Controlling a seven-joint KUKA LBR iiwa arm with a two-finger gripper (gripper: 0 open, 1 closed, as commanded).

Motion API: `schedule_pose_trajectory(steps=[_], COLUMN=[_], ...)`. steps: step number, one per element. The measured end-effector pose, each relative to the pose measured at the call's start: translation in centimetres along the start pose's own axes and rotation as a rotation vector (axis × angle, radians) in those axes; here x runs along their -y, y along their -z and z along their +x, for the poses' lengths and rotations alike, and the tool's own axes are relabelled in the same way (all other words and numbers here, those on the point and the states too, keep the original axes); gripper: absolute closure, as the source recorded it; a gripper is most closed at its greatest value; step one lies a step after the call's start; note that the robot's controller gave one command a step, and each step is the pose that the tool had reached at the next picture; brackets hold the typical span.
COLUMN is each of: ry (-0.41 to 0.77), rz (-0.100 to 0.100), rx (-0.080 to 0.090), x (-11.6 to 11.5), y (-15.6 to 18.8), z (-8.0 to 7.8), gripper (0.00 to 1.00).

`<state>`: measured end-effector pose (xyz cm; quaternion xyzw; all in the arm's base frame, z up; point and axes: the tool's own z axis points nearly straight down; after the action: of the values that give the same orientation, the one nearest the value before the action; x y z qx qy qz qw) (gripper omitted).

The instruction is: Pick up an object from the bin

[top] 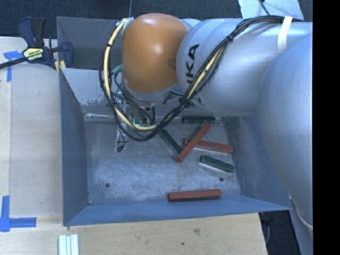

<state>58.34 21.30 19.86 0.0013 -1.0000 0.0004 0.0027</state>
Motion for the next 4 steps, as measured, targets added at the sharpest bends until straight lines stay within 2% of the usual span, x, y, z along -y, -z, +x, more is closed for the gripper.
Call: schedule_pose_trajectory(steps=[1, 2, 3, 4], ry=[-0.003, -0.004, -0.161, -0.232], rz=[-0.002, -0.002, 0.004, 0.0], rx=[0.008, 0.008, 0.001, 0.016], x=[0.1, 0.1, 11.5, 18.0], y=[0.5, 0.5, -9.0, -3.4], z=[-0.2, -0.2, 1.6, -2.0], gripper=[1.0, 0.0, 0.0, 0.0])
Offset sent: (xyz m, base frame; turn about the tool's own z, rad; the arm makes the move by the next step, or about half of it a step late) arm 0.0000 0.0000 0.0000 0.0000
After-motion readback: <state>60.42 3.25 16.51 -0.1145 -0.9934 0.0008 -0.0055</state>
